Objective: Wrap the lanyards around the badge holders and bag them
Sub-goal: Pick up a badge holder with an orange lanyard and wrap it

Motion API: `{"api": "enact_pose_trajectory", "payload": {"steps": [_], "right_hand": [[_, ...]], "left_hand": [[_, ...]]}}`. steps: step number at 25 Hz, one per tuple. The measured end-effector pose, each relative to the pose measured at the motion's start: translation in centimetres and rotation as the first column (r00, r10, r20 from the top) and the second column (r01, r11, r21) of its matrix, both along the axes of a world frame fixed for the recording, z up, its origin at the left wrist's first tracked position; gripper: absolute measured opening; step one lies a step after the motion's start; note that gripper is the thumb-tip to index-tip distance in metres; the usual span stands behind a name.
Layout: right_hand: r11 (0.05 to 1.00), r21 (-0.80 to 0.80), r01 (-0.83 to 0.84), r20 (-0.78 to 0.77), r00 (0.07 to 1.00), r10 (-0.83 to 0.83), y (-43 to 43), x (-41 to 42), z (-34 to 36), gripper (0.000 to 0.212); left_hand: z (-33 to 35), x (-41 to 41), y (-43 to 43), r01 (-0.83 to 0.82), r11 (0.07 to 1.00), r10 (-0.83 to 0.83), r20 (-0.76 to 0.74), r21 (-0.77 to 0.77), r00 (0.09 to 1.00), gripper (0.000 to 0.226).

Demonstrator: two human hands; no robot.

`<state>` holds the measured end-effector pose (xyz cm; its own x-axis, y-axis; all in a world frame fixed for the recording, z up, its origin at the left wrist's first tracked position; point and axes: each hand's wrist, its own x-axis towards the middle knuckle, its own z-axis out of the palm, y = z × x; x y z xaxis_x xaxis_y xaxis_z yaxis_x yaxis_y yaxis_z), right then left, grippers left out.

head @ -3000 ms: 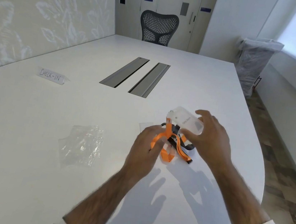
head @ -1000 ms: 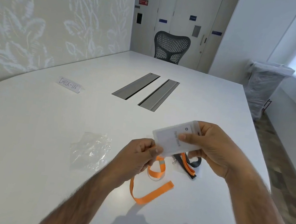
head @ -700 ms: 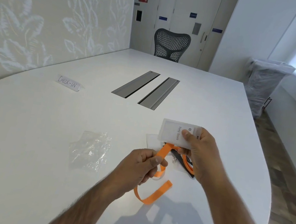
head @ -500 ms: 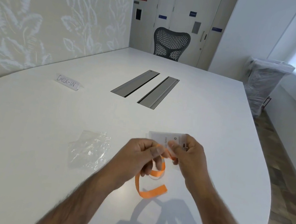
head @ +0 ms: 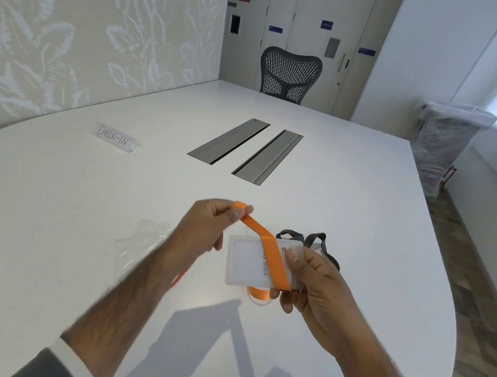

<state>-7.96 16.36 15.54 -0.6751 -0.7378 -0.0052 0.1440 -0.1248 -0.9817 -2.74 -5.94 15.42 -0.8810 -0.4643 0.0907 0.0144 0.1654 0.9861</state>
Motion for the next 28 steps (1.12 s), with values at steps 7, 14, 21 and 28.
{"api": "enact_pose_trajectory", "payload": {"steps": [7, 14, 21, 28], "right_hand": [[0.971, -0.053, 0.231, 0.040, 0.973, -0.229, -0.5, -2.2, 0.7, 0.026], [0.835, 0.114, 0.538, -0.150, 0.840, -0.521, -0.4, -4.8, -2.0, 0.012], [0.806, 0.383, 0.452, -0.459, 0.850, -0.258, -0.5, -3.5, -3.1, 0.012], [0.874, 0.479, -0.077, -0.282, 0.930, 0.236, 0.3, -1.0, -1.0, 0.023]], "left_hand": [[-4.8, 3.2, 4.7, 0.206, 0.978, -0.209, 0.177, 0.034, 0.962, 0.009], [-3.0, 6.6, 8.1, 0.340, 0.930, -0.352, 0.071, 0.137, 0.933, 0.011], [3.1, 5.5, 4.7, 0.203, 0.971, -0.180, -0.175, 0.125, 0.968, 0.014], [2.2, 1.4, 0.8, 0.026, 0.998, -0.019, -0.123, 0.050, 0.992, 0.018]]}}
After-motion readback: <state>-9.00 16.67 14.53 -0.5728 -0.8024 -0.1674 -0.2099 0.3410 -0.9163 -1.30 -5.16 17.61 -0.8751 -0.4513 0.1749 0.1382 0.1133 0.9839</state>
